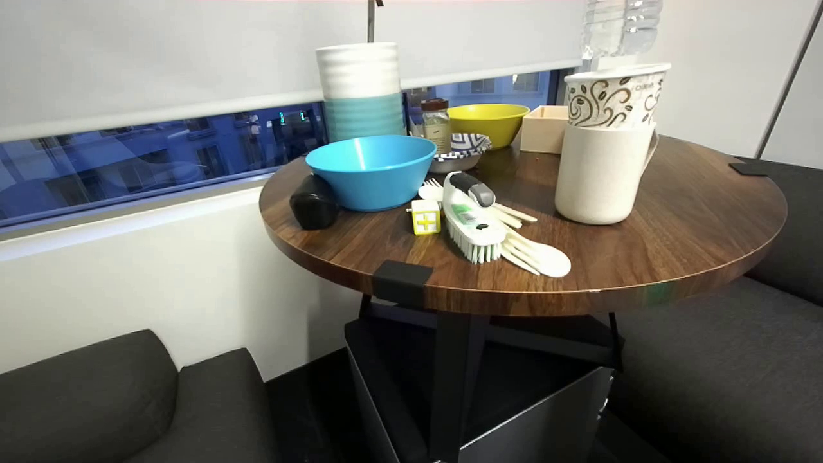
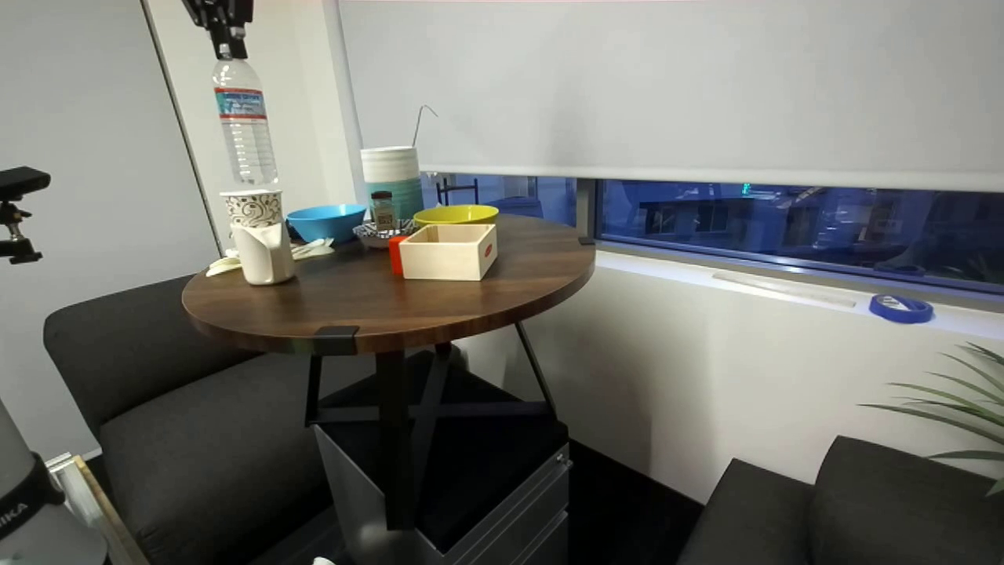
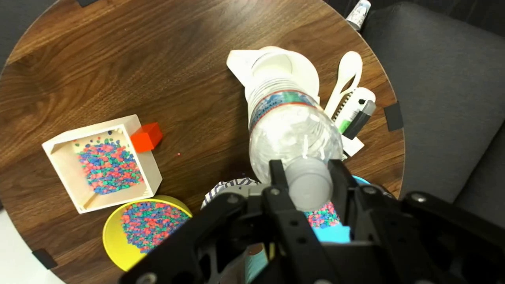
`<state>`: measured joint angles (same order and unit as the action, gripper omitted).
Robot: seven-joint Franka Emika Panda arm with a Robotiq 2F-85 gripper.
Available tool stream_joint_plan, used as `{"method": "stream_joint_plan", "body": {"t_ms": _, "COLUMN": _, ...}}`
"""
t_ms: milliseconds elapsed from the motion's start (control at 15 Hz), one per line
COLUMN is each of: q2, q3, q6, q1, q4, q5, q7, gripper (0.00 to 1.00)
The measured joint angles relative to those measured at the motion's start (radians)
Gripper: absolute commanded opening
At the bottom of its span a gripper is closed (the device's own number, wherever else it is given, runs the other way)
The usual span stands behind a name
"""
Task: Pick up the paper cup and put it in the white mug, pick up the water bottle and put it in the paper cup
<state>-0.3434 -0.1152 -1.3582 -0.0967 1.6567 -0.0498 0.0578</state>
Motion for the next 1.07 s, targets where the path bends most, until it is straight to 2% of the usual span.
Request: {"method": "stream_joint_plan", "body": {"t_ms": 1067, "q2": 0.060, "q3": 0.003, "q6": 0.007, "q1": 0.000, "q4": 0.019, "q5": -0.023, "q7": -0.068, "gripper": 0.08}}
